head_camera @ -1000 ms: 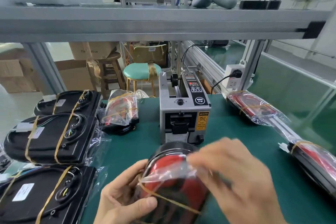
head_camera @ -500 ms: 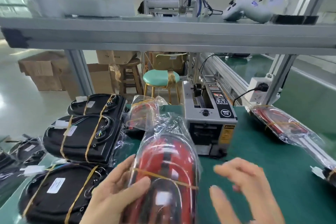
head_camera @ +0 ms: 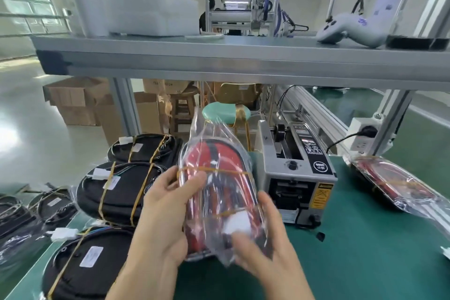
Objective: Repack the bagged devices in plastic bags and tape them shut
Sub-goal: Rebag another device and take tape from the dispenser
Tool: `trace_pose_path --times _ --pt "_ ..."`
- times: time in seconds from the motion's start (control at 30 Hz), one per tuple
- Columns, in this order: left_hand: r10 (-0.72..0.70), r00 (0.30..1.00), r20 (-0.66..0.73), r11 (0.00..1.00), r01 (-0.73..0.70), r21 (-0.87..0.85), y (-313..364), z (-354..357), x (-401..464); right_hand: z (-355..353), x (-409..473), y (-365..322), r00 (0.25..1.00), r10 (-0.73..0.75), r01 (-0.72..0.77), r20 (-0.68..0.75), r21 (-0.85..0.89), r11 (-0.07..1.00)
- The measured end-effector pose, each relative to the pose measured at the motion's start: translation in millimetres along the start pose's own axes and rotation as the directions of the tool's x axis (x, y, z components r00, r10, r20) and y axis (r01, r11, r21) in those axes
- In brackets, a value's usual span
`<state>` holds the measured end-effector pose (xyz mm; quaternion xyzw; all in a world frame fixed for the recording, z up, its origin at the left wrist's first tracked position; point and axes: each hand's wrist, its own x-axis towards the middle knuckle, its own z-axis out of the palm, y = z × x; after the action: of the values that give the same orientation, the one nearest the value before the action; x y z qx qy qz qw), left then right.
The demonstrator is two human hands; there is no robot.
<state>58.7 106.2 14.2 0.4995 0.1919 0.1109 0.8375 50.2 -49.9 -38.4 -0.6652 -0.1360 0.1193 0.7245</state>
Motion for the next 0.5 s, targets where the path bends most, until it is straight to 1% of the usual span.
trace_pose_path --times 0.03,0.07,0.17,0.27,0.33,0.4,0.43,0.47,0.5 --pt "0.005 1.000 -0.014 1.000 -0.005 0.008 4.9 3.5 8.1 -1.0 9.5 -1.5 0.999 0.042 -0.044 0.018 0.144 0.989" --pt "0.015 0.999 -0.029 1.000 -0.014 0.020 10.2 7.0 16.8 -0.5 21.1 -5.6 0.998 0.059 -0.059 0.008 0.241 0.969" --pt "0.034 0.999 -0.038 0.994 -0.030 0.110 24.2 13.9 41.2 4.4 53.2 -9.6 0.997 0.046 -0.026 -0.063 0.297 0.955" --pt "0.013 0.999 0.052 0.978 -0.024 0.209 30.2 15.2 55.5 9.1 77.0 -12.7 0.990 0.081 -0.026 -0.116 0.412 0.911" --pt "0.007 0.996 0.094 0.971 -0.030 0.239 24.7 14.3 60.4 11.8 92.1 -11.1 0.981 0.140 -0.062 -0.130 0.476 0.877" --pt "0.029 0.999 0.027 0.981 -0.033 0.191 15.7 15.6 63.6 15.1 105.2 -9.2 0.958 0.258 -0.140 -0.123 0.585 0.799" --pt "0.078 0.996 -0.031 0.978 -0.070 0.199 12.1 17.3 65.2 16.8 110.7 -8.4 0.945 0.313 -0.185 -0.092 0.639 0.747" --pt "0.156 0.984 -0.086 0.959 -0.130 0.251 10.1 20.1 66.9 19.3 114.8 -8.6 0.935 0.352 -0.235 -0.049 0.659 0.715" --pt "0.248 0.959 -0.135 0.923 -0.191 0.335 10.1 23.4 69.5 21.2 119.6 -7.6 0.922 0.387 -0.295 -0.016 0.615 0.731"
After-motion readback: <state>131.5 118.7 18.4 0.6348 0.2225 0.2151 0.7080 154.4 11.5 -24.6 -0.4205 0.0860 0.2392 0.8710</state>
